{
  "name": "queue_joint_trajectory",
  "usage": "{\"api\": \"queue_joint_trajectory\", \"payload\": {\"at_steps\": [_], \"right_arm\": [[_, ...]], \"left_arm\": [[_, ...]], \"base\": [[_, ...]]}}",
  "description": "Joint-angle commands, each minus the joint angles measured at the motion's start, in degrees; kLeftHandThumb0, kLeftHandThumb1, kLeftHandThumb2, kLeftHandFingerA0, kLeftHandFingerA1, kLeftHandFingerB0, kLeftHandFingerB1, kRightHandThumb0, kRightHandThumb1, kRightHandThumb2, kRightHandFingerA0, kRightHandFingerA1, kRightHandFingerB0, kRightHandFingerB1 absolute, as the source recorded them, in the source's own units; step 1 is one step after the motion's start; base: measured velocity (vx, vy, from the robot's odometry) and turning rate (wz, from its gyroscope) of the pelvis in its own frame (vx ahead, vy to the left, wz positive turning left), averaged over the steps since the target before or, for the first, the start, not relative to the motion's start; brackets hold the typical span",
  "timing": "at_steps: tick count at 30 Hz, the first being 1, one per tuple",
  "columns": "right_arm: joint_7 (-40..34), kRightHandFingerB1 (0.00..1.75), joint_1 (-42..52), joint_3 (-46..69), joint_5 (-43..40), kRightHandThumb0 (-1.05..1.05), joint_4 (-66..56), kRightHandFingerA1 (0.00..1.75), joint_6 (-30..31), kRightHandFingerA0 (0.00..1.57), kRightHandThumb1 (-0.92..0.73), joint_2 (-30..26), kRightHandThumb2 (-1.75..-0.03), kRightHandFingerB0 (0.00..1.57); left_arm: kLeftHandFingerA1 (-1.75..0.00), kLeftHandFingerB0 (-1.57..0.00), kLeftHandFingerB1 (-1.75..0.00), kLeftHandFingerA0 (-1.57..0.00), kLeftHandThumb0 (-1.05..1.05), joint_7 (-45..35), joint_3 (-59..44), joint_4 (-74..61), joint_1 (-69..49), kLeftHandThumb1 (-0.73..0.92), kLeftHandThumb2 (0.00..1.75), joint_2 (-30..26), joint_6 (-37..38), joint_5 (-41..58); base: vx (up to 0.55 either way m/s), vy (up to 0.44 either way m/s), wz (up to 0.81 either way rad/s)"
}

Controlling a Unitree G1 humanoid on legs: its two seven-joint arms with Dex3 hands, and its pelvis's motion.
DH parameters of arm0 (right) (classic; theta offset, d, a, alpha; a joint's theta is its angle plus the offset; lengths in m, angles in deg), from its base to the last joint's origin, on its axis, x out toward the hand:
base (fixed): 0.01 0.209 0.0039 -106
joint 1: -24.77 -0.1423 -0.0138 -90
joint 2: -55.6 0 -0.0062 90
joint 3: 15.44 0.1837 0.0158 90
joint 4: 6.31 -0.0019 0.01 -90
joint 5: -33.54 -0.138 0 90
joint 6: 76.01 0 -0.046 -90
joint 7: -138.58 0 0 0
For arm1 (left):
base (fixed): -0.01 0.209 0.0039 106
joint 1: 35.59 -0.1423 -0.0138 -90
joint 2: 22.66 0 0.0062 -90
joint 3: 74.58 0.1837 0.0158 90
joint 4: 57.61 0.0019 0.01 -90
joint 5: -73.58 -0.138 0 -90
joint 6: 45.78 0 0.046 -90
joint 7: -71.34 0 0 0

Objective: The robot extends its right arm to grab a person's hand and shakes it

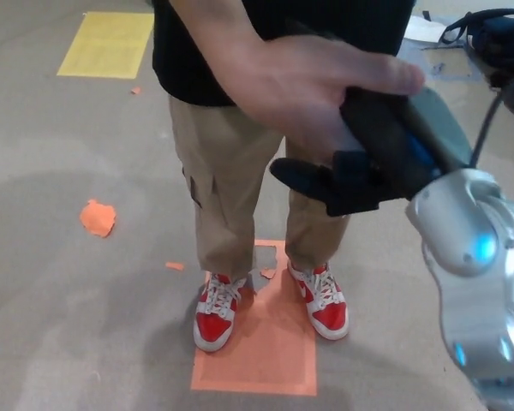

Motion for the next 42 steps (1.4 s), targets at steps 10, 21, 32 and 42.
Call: {"api": "queue_joint_trajectory", "payload": {"at_steps": [10,21,32,42], "right_arm": [[-3.5,0.09,-11.3,0.7,-5.5,-0.83,42.8,0.41,-3.6,0.0,-0.56,2.8,-0.95,0.0],[-9.6,0.08,-16.0,2.7,-7.0,-0.82,56.2,0.46,-8.8,0.16,-0.57,5.3,-0.92,0.0],[-5.3,0.02,-6.6,0.4,-2.8,-0.86,22.9,0.39,-6.3,0.3,-0.79,1.1,-0.66,0.0],[3.5,0.13,1.2,-1.6,6.1,-0.8,-25.7,0.46,-2.6,0.17,-0.59,1.9,-0.93,0.0]], "left_arm": [[-0.33,-0.29,-0.32,-0.35,-0.69,0.7,1.0,0.0,0.6,0.91,0.68,-1.2,0.1,-0.8],[-0.34,-0.32,-0.33,-0.37,-0.65,0.5,0.5,-0.3,0.8,0.9,0.67,-1.2,0.3,-0.3],[-0.34,-0.3,-0.33,-0.35,-0.63,1.2,1.8,0.1,0.6,0.91,0.68,-1.5,-0.1,-1.1],[-0.33,-0.28,-0.32,-0.33,-0.66,-0.4,0.2,0.3,0.6,0.87,0.66,-1.0,-1.0,0.8]], "base": [[0.0,0.0,0.0],[0.0,0.0,0.0],[0.0,0.0,0.0],[0.0,0.0,0.0]]}}
